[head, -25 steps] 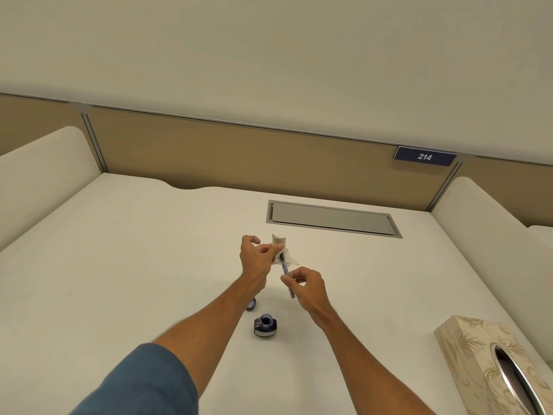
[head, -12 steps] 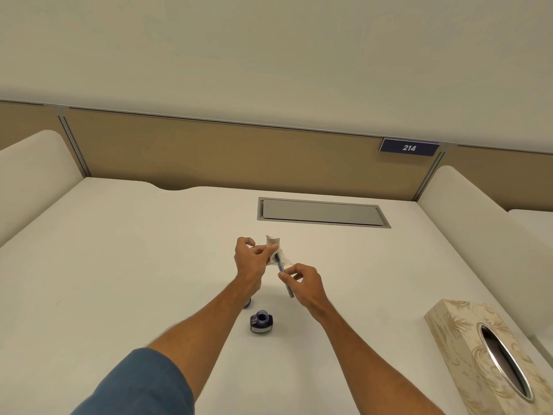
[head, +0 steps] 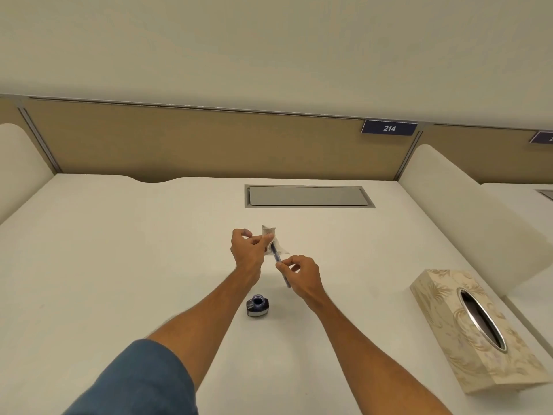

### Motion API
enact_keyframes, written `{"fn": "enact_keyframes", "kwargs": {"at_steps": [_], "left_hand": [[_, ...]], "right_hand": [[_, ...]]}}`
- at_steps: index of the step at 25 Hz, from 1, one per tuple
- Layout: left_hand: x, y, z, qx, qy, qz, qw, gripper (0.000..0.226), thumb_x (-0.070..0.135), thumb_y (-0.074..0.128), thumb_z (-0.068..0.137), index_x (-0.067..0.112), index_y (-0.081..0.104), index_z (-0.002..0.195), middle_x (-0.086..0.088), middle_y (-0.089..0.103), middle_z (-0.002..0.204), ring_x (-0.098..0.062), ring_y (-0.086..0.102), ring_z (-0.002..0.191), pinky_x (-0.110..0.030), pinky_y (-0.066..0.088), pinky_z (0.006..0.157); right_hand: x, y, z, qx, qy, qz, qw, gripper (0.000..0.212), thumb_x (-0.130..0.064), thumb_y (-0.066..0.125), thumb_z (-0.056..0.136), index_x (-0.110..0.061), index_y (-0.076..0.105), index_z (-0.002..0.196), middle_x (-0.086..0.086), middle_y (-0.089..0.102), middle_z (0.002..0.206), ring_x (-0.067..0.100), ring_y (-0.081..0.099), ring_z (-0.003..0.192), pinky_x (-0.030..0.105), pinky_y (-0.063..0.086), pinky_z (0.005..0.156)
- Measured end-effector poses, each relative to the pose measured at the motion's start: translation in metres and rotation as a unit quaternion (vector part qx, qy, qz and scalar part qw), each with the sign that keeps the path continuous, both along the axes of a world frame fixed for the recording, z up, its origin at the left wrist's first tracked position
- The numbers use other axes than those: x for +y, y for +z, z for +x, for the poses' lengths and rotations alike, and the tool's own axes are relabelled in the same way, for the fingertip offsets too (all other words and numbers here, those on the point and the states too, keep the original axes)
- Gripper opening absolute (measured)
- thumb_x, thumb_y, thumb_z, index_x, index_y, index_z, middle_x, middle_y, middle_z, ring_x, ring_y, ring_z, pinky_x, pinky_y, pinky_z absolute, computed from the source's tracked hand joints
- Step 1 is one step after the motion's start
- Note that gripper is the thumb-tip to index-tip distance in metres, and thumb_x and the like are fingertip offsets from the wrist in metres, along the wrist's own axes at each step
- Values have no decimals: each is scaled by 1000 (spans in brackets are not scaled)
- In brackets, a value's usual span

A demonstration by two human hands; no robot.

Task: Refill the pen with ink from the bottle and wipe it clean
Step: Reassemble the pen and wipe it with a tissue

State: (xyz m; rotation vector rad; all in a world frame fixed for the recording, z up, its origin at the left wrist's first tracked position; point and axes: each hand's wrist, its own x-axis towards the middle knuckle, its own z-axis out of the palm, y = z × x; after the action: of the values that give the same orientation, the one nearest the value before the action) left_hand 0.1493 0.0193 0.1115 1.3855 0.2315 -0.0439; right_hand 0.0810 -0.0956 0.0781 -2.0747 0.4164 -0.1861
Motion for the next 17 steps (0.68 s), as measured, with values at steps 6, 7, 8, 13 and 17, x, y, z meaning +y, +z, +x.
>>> {"fn": "enact_keyframes", "kwargs": {"at_steps": [6, 7, 8, 13, 17], "left_hand": [[3, -1, -3, -25, -15, 14, 999, 45, 5, 80, 74, 7, 40, 95, -18, 67, 83, -21, 60, 65, -19, 52, 56], [2, -2, -4, -28, -21, 19, 999, 45, 5, 81, 74, 7, 40, 94, -18, 67, 82, -21, 59, 64, -16, 52, 53], [2, -4, -6, -29, -26, 23, 999, 45, 5, 81, 74, 7, 40, 93, -17, 67, 81, -21, 59, 63, -15, 51, 52], [9, -17, -15, -9, -38, 28, 999, 45, 6, 81, 74, 9, 40, 91, -12, 66, 75, -17, 58, 58, -20, 50, 55], [18, -27, -22, 11, -39, 32, 999, 45, 7, 81, 74, 9, 40, 92, -8, 67, 73, -17, 58, 57, -24, 51, 61]], "right_hand": [[-8, -10, -23, 71, -105, -67, 990, 16, -33, 69, 79, -18, 74, 78, -12, 67, 76, 14, 59, 80, 37, 39, 85], [-8, -12, -26, 82, -124, -75, 986, 16, -31, 69, 79, -16, 73, 76, -10, 68, 76, 17, 60, 83, 36, 38, 83], [-9, -15, -28, 95, -141, -88, 981, 15, -29, 69, 78, -15, 71, 72, -7, 67, 74, 20, 61, 85, 34, 37, 79], [-8, -29, -38, 148, -183, -201, 951, 14, -27, 69, 79, -14, 67, 77, 2, 69, 86, 27, 62, 91, 33, 41, 76], [-8, -39, -36, 174, -171, -282, 928, 22, -34, 67, 83, -14, 68, 93, 2, 67, 96, 23, 60, 96, 34, 42, 78]]}}
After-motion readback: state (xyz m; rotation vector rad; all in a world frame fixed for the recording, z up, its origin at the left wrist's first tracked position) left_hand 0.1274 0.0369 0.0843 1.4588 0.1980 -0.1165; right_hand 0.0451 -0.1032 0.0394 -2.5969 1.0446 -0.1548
